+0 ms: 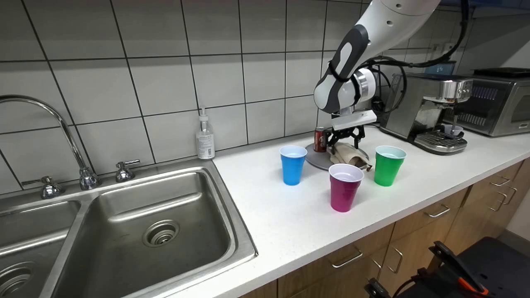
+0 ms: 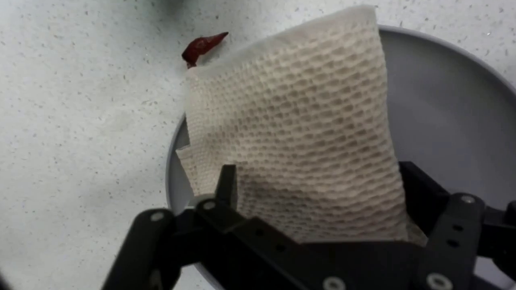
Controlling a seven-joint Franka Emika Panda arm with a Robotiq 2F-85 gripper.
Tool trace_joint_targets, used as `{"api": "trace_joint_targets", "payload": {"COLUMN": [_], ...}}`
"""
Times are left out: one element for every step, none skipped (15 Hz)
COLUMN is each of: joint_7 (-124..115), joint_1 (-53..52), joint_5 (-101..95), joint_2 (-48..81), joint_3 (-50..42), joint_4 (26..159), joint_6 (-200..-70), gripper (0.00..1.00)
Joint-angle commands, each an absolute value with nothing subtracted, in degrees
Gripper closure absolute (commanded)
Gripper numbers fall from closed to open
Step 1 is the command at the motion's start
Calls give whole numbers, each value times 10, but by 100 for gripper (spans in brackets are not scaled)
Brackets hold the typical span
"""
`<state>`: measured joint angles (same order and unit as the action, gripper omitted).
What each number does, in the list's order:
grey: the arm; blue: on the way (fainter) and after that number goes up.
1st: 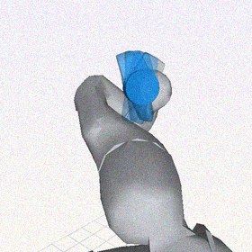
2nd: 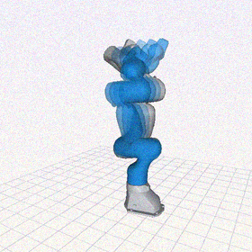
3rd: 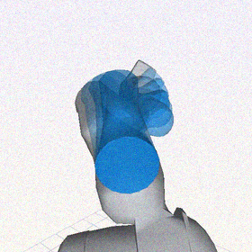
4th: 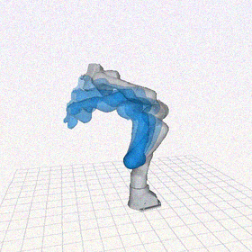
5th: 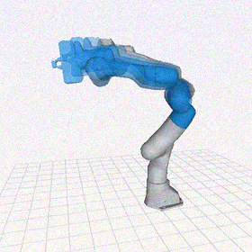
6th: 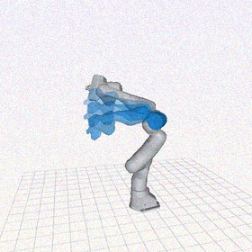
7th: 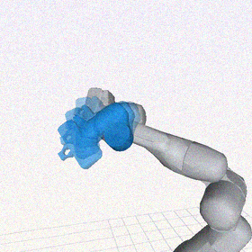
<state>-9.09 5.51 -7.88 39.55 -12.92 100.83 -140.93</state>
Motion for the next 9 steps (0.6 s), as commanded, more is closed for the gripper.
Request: {"api": "trace_joint_targets", "payload": {"joint_7": [-105, -103, -100, -98, -98, -98, -98, -98, -98], "joint_1": [49, 49, 50, 51, 50, 50, 50, 50, 50], "joint_5": [-90, -91, -89, -89, -89, -90, -90, -90, -90], "joint_2": [417, 416, 417, 416, 415, 415, 414, 414, 413], "joint_3": [-141, -141, -140, -140, -140, -140, -140, -140, -140], "joint_4": [977, 977, 975, 976, 976, 975, 976, 976, 976], "joint_6": [-1398, -1397, -1397, -1398, -1398, -1398, -1400, -1400, -1400], "gripper": [0, 0, 10, 26, 32, 42, 51, 58, 65]}}
